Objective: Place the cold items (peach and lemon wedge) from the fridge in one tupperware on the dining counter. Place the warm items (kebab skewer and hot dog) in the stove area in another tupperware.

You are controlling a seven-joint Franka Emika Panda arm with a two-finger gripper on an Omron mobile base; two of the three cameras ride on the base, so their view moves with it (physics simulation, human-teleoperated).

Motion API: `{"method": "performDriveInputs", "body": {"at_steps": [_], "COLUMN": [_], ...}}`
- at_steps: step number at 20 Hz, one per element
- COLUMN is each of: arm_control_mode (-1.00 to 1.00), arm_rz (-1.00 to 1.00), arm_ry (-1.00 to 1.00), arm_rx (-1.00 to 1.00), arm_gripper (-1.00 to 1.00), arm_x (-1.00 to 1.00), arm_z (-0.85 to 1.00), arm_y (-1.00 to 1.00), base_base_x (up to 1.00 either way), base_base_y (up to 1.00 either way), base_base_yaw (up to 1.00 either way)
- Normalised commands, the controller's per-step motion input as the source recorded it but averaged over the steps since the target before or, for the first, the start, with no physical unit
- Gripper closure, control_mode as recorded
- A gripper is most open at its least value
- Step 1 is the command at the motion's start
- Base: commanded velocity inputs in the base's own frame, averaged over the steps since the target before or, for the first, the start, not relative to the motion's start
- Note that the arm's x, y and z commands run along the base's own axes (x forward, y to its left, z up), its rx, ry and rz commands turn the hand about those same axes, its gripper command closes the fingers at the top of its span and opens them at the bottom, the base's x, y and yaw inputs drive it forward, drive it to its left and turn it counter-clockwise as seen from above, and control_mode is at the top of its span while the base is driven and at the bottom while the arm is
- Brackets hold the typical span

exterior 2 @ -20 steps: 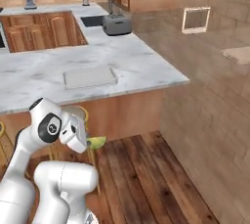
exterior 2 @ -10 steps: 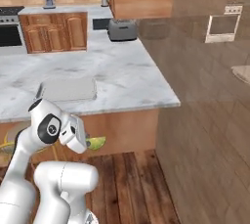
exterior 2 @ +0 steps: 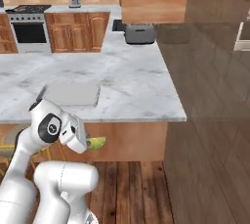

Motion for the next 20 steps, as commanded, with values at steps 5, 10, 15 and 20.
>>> {"method": "performDriveInputs", "body": {"at_steps": [5,10,15,20], "arm_control_mode": [1.00,1.00,1.00,1.00], "arm_rz": [0.00,0.00,0.00,0.00], "arm_ry": [0.00,0.00,0.00,0.00], "arm_rx": [0.00,0.00,0.00,0.00], "arm_gripper": [1.00,1.00,1.00,1.00], "arm_x": [0.00,0.00,0.00,0.00], "arm_z": [0.00,0.00,0.00,0.00], "arm_y": [0.00,0.00,0.00,0.00], "base_base_x": [0.22,0.64,0.72,0.55], "base_base_y": [-0.31,-0.63,-0.55,0.00], "base_base_yaw": [0.46,0.42,0.27,0.04]}}
